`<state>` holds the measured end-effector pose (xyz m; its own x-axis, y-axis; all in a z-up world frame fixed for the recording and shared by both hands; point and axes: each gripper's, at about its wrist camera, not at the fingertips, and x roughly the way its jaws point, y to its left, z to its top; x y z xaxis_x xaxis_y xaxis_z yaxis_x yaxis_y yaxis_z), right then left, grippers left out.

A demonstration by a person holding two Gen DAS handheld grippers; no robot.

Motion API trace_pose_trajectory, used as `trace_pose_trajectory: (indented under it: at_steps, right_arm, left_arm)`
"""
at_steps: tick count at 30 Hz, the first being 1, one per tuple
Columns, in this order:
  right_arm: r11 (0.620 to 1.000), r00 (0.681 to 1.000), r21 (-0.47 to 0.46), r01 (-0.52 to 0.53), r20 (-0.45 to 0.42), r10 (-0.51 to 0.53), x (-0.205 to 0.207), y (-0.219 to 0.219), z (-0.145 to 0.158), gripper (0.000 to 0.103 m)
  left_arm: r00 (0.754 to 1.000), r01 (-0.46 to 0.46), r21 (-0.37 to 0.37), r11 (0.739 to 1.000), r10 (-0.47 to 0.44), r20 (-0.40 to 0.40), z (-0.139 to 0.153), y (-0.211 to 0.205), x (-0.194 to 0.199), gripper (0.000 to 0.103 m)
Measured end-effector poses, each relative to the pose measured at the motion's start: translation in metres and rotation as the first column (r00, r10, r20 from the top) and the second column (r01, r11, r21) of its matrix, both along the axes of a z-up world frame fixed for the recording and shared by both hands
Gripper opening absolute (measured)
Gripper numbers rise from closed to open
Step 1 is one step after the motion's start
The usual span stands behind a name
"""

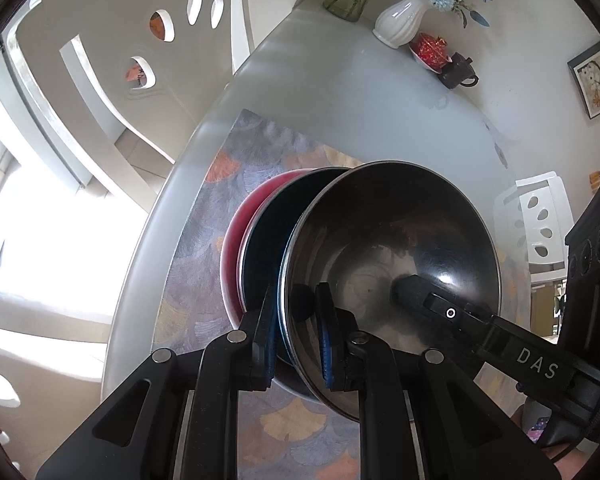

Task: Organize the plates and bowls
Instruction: 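Carry the blue steel bowl and nest it into the pink steel bowl, then grip the nested bowl stack rim with both tools and lift it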

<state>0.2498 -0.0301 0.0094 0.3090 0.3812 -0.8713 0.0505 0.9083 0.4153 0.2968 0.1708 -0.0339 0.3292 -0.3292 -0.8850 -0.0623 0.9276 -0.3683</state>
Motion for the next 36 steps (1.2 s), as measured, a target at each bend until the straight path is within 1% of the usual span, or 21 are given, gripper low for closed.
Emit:
trace_pose_trajectory:
  at_steps: [4, 8, 13, 18, 21, 23, 24, 25, 26, 27, 29, 31, 32, 33, 34, 35, 36]
  right_arm:
    - [1.0, 1.0, 0.01, 0.007, 0.004, -0.007, -0.001, -0.001, 0.0, 0.021]
    - [1.0, 1.0, 0.01, 0.005, 0.007, -0.005, 0.0, 0.0, 0.001, 0.022]
    - [1.0, 1.0, 0.016, 0.007, 0.017, -0.007, 0.0, -0.001, 0.001, 0.022]
    - [1.0, 1.0, 0.025, -0.001, 0.019, 0.0, 0.001, -0.001, 0.002, 0.022]
    - [0.999, 1.0, 0.031, -0.009, 0.025, 0.008, 0.0, -0.001, 0.003, 0.023]
    - [0.999, 0.999, 0.045, -0.018, 0.036, 0.016, 0.0, -0.001, 0.007, 0.03]
    - [0.999, 0.999, 0.042, -0.031, 0.044, 0.029, 0.0, 0.001, 0.009, 0.031]
    - [0.999, 0.997, 0.026, -0.048, 0.054, 0.046, 0.0, 0.004, 0.011, 0.032]
    - [0.998, 0.996, -0.001, -0.064, 0.066, 0.064, 0.0, 0.008, 0.015, 0.034]
    - [0.997, 0.995, -0.009, -0.073, 0.073, 0.073, -0.001, 0.01, 0.017, 0.036]
    - [0.996, 0.99, -0.02, -0.092, 0.103, 0.093, -0.002, 0.013, 0.026, 0.047]
    - [0.996, 0.985, -0.027, -0.091, 0.144, 0.094, -0.005, 0.012, 0.036, 0.056]
    - [0.995, 0.982, -0.035, -0.089, 0.163, 0.093, -0.007, 0.011, 0.04, 0.057]
    - [0.995, 0.983, -0.053, -0.082, 0.161, 0.089, -0.007, 0.01, 0.04, 0.058]
    - [0.995, 0.985, -0.065, -0.077, 0.15, 0.086, -0.006, 0.01, 0.038, 0.058]
    - [0.996, 0.99, -0.058, -0.074, 0.12, 0.08, -0.002, 0.007, 0.031, 0.058]
    - [0.997, 0.993, -0.03, -0.067, 0.096, 0.07, 0.001, 0.004, 0.024, 0.058]
  left_arm:
    - [1.0, -0.012, -0.023, 1.0, 0.012, 0.009, 0.002, 0.005, -0.001, 0.014]
    - [0.999, -0.053, -0.078, 0.996, 0.052, -0.016, -0.003, 0.016, 0.0, 0.015]
    - [0.999, -0.043, -0.048, 0.998, 0.044, 0.014, 0.003, 0.014, -0.001, 0.015]
    - [0.996, -0.075, -0.077, 0.994, 0.079, 0.039, 0.007, 0.023, -0.002, 0.015]
    - [0.993, -0.09, -0.095, 0.991, 0.097, 0.068, 0.012, 0.029, -0.004, 0.015]
    - [0.991, -0.097, -0.093, 0.991, 0.105, 0.083, 0.014, 0.032, -0.004, 0.015]
    - [0.99, -0.103, -0.092, 0.99, 0.111, 0.089, 0.015, 0.035, -0.005, 0.017]
    - [0.989, -0.107, -0.092, 0.99, 0.116, 0.09, 0.015, 0.036, -0.004, 0.018]
    - [0.988, -0.115, -0.096, 0.989, 0.124, 0.093, 0.015, 0.039, -0.005, 0.018]
    - [0.986, -0.127, -0.101, 0.987, 0.137, 0.099, 0.015, 0.042, -0.006, 0.018]
    - [0.983, -0.138, -0.105, 0.985, 0.148, 0.105, 0.016, 0.046, -0.006, 0.018]
    - [0.983, -0.141, -0.107, 0.984, 0.152, 0.104, 0.016, 0.05, -0.006, 0.018]
    - [0.984, -0.139, -0.105, 0.985, 0.149, 0.102, 0.015, 0.05, -0.005, 0.02]
    - [0.984, -0.138, -0.099, 0.985, 0.148, 0.098, 0.014, 0.05, -0.004, 0.024]
    - [0.985, -0.137, -0.098, 0.986, 0.146, 0.093, 0.013, 0.049, -0.004, 0.026]
    - [0.986, -0.133, -0.101, 0.986, 0.141, 0.084, 0.01, 0.049, -0.003, 0.026]
    - [0.989, -0.127, -0.104, 0.986, 0.135, 0.067, 0.007, 0.047, -0.001, 0.026]
